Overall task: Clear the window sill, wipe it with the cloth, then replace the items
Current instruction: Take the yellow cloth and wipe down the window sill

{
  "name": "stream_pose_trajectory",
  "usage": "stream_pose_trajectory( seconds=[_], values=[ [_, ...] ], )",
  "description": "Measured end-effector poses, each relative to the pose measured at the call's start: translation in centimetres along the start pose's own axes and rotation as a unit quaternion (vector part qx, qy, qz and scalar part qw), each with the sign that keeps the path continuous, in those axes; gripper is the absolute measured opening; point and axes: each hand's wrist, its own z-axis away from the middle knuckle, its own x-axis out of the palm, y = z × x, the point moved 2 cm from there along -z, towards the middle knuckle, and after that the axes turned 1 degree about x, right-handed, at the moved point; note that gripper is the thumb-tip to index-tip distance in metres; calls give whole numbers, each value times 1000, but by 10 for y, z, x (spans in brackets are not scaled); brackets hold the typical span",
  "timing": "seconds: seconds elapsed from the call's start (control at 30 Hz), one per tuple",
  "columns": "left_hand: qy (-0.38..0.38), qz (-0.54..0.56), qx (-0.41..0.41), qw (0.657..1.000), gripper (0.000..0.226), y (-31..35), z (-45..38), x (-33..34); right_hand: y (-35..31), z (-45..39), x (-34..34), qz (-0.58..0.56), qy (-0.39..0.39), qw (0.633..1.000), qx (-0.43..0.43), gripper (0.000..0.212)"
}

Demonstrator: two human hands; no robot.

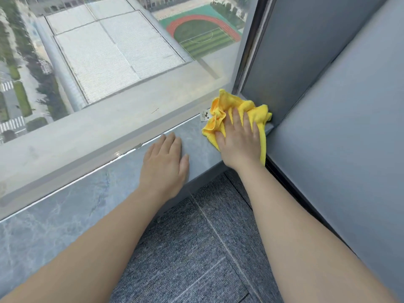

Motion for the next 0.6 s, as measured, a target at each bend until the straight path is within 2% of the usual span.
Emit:
stream_pose_trajectory(
  seconds=[0.2,0.5,0.6],
  values=[
    [6,-31,11,999,89,-4,-9,0,8,-26,-7,-3,6,999,35,58],
    [-11,-35,10,999,89,-3,-8,6,1,-42,-11,4,13,999,42,57],
    [-16,-36,13,999,78,-2,-7,5,-6,-36,-7,-4,12,999,33,57]
  ],
)
